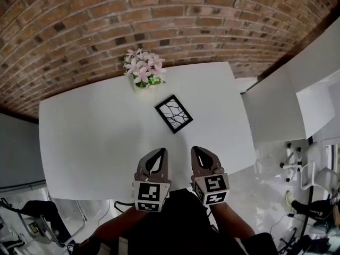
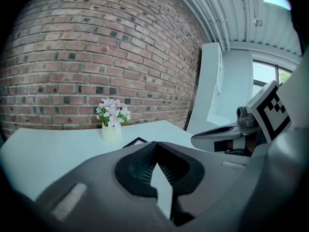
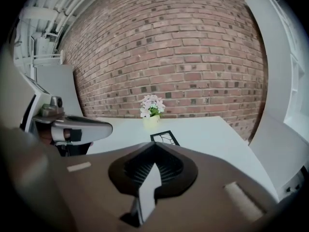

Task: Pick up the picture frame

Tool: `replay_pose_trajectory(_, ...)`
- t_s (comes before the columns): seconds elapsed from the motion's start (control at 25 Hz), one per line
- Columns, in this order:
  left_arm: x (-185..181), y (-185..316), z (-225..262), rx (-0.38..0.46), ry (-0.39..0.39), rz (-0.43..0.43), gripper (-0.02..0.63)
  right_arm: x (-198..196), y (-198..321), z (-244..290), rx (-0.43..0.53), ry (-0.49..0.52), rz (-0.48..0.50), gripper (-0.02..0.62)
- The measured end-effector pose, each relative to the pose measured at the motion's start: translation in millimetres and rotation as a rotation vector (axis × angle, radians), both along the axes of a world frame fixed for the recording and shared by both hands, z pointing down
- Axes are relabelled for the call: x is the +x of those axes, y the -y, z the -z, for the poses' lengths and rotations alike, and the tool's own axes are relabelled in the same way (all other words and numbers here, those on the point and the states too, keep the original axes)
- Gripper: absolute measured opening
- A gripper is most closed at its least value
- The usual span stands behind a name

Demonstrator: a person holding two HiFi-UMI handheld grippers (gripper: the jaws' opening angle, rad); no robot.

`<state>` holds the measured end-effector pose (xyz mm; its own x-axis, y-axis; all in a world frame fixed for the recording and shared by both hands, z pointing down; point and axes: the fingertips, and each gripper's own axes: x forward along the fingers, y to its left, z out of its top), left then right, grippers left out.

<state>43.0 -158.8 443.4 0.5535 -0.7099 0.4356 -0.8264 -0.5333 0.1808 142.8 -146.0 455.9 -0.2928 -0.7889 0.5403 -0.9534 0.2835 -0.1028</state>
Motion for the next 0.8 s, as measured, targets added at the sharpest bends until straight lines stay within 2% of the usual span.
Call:
replay_pose_trajectory(0.32,20.5,40.5,-43.2,-0.095,-0.029,0.147,0.000,20.7,53.3,-37.1,-0.081,-0.012,0.112,0.003)
replay_pose_trajectory(0.36,22.5,44.7,-47.5,-0.107,-0.032,0.163,0.034,22.5,60.0,-41.8,-0.089,-0.013,0.128,0.012)
replay_pose_trajectory(0.4,24.1,48.3,-52.1,-0.118,-0.034,0.178,0.044,23.6,65.8,-46.9,-0.098,-0.014,0.144,0.054)
replay_pose_trajectory(0.8,35.4,72.8,-106.5,-0.249,-0.020,0.280,0.066,34.6,103.2,-101.4,-0.209,-0.032,0.222,0.095)
